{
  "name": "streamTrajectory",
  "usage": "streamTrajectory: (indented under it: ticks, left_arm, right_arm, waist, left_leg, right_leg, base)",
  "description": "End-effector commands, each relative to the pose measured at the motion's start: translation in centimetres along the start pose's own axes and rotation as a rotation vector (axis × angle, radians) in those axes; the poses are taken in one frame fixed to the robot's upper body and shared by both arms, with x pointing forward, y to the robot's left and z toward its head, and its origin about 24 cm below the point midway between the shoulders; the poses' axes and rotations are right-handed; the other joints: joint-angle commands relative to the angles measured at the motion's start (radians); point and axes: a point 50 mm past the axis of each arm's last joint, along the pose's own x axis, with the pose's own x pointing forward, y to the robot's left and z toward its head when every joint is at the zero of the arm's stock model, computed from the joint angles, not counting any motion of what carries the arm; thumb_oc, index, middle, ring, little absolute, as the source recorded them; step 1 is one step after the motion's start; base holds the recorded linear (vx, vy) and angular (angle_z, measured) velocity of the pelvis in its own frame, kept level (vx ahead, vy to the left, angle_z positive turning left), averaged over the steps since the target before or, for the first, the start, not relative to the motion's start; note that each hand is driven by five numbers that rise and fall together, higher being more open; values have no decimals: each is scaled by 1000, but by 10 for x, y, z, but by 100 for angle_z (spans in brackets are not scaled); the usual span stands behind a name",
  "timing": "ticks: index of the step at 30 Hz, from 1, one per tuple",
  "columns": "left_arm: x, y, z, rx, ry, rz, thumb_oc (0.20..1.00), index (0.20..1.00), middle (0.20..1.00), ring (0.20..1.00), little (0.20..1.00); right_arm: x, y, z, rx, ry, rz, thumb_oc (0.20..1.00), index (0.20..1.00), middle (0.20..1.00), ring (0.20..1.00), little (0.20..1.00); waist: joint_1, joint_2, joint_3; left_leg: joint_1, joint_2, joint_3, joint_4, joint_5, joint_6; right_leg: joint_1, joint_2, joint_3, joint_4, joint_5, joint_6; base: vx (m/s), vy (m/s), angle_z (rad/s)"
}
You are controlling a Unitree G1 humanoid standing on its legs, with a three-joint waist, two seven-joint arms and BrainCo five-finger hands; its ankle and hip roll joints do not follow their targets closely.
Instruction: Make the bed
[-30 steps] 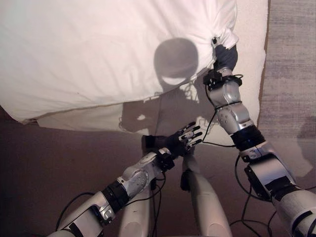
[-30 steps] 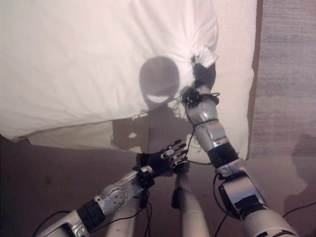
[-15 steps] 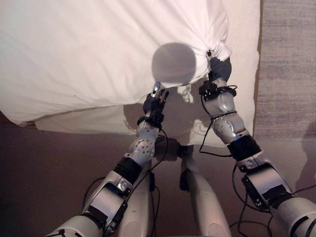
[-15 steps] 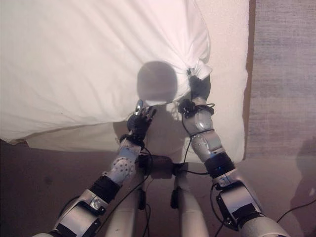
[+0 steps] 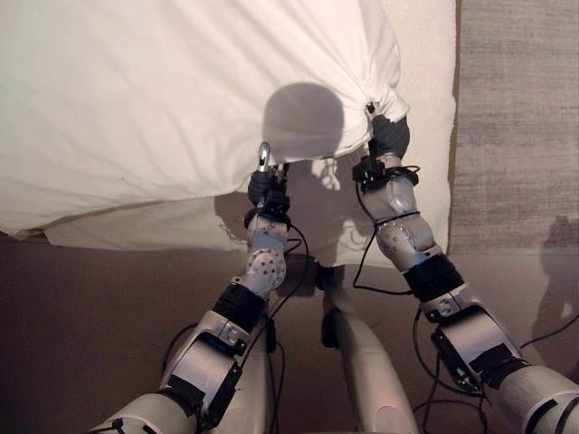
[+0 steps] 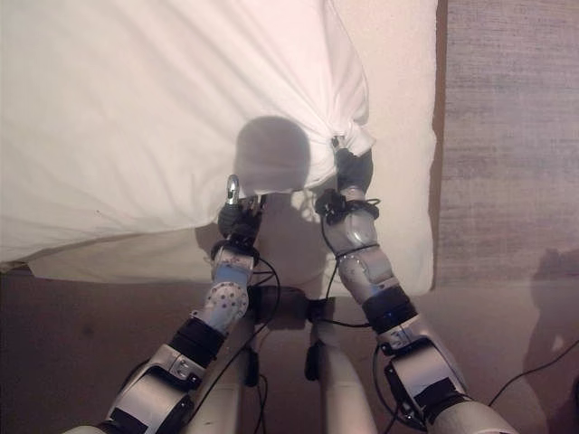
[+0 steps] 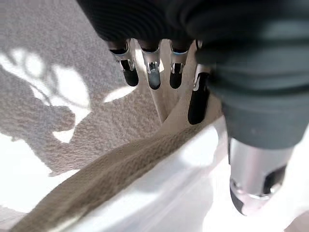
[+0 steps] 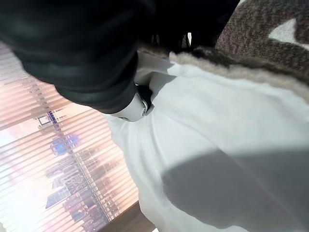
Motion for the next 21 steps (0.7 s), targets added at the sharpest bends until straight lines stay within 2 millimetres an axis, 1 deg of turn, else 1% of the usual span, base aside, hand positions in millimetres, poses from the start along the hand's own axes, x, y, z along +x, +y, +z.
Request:
streamTrajectory:
  ticks: [1,3,5,6,7,8,9,11,14,15,16,21]
  left_arm:
    - [9,-7,22,-117,-119,26,1000,1000,1000,1000,1000]
    - [10,-7,21,-137,-117,37,1000,1000,1000,1000,1000]
    - [11,-9,23,-159,-131,45,1000,1000,1000,1000,1000]
    - [11,-9,23,-159,-131,46,1000,1000,1000,1000,1000]
    - [12,-11,25,-173,-144,51,1000,1000,1000,1000,1000]
    - [12,-11,25,-173,-144,51,1000,1000,1000,1000,1000]
    - [13,-12,30,-175,-160,50,1000,1000,1000,1000,1000]
    - [14,-16,36,-191,-184,40,1000,1000,1000,1000,1000]
    - [17,-15,44,-208,-219,53,1000,1000,1000,1000,1000]
    - [17,-15,44,-208,-219,52,1000,1000,1000,1000,1000]
    - [19,-14,52,-208,-250,63,1000,1000,1000,1000,1000]
    - [26,-17,78,-161,-335,53,1000,1000,1000,1000,1000]
  right_arm:
    - [-14,-16,21,58,-133,-41,200,200,200,200,200]
    - [-17,-17,19,63,-125,-46,200,200,200,200,200]
    - [-28,-28,9,111,-95,-91,200,200,200,200,200]
    - [-28,-28,9,111,-94,-91,200,200,200,200,200]
    - [-35,-35,4,148,-83,-125,200,200,200,200,200]
    - [-35,-35,4,148,-83,-125,200,200,200,200,200]
    - [-44,-46,0,161,-71,-165,200,200,200,200,200]
    - [-52,-56,-4,164,-54,-201,200,200,200,200,200]
    - [-63,-71,-12,148,-20,-248,200,200,200,200,200]
    - [-63,-71,-12,148,-20,-247,200,200,200,200,200]
    - [-68,-80,-16,134,-1,-278,200,200,200,200,200]
    - [-76,-99,-20,74,23,-336,200,200,200,200,200]
  waist:
    - [-17,-37,-13]
    - [-18,-38,-13]
    - [-28,-44,-13]
    - [-28,-45,-13]
    - [-34,-49,-13]
    - [-34,-49,-13]
    - [-43,-53,-13]
    - [-52,-55,-13]
    - [-64,-62,-13]
    - [-64,-62,-13]
    - [-71,-65,-13]
    - [-81,-60,-15]
  left_leg:
    - [41,17,-2,9,-67,-51]
    - [46,18,0,9,-69,-50]
    - [52,20,-1,14,-76,-45]
    - [52,20,-1,15,-76,-45]
    - [53,22,-2,19,-80,-44]
    - [53,22,-2,19,-80,-44]
    - [53,23,-2,24,-83,-43]
    - [53,22,-3,30,-87,-42]
    - [40,18,-2,60,-100,-39]
    - [39,18,-2,62,-101,-39]
    - [32,15,2,82,-111,-37]
    - [32,15,4,86,-117,-37]
  right_leg:
    - [-20,-45,17,111,-54,52]
    - [-17,-44,18,112,-55,52]
    - [-15,-40,22,114,-56,49]
    - [-15,-40,22,114,-56,49]
    - [-13,-38,26,113,-57,49]
    - [-13,-38,26,113,-57,49]
    - [-13,-38,31,114,-57,48]
    - [-13,-37,35,116,-60,47]
    - [-16,-38,44,126,-62,45]
    - [-17,-39,44,127,-63,45]
    - [-20,-40,48,135,-66,43]
    - [-23,-40,53,150,-75,44]
  base:
    - [0,0,0]
    - [0,0,0]
    - [10,-6,-2]
    - [0,0,0]
    - [0,0,0]
    - [0,0,0]
    - [0,0,0]
    - [0,0,0]
    - [1,-4,1]
    - [9,-2,8]
    - [13,9,7]
    - [8,4,0]
